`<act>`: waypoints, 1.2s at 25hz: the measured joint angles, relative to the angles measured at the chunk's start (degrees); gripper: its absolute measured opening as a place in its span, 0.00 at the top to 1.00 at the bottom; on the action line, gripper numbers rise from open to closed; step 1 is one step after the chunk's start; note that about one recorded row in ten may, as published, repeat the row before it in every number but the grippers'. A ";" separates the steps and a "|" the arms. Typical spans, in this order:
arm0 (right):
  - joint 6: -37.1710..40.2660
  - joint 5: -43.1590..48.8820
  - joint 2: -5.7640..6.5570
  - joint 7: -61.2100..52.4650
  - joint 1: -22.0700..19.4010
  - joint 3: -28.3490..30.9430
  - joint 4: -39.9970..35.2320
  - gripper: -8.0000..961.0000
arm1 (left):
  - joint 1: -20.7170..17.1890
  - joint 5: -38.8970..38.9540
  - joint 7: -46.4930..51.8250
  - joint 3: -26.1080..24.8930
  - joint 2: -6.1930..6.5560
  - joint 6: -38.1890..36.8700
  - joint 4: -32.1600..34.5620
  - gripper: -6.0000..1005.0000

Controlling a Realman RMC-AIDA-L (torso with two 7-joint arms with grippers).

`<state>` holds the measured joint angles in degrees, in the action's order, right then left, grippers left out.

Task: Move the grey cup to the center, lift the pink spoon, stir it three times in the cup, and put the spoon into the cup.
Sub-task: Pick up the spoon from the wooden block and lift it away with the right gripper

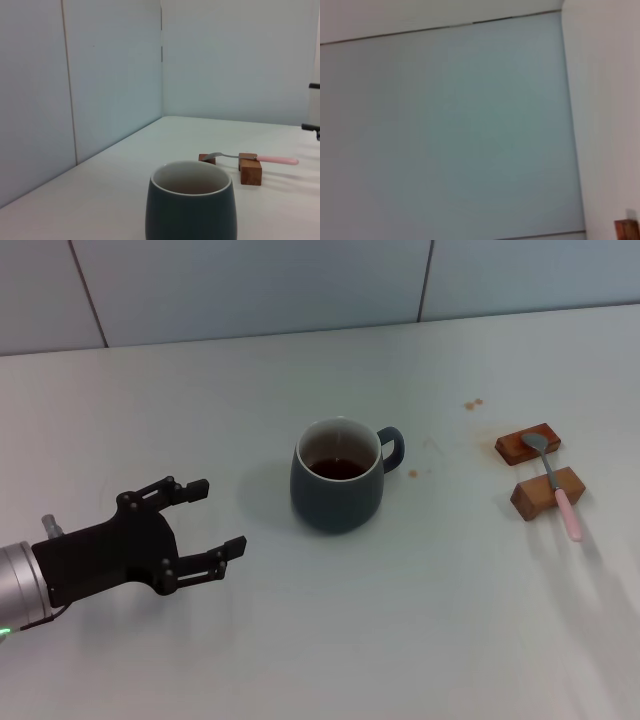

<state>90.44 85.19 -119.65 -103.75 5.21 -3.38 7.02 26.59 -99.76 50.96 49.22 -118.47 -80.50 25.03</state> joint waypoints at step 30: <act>-9.11 -0.16 0.03 1.03 3.91 -2.90 3.05 0.14 | 0.30 0.00 0.28 0.00 0.13 0.00 0.02 0.15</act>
<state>81.33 85.03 -119.63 -102.72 9.12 -6.28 10.07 26.89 -99.75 51.24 49.22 -118.34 -80.51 25.05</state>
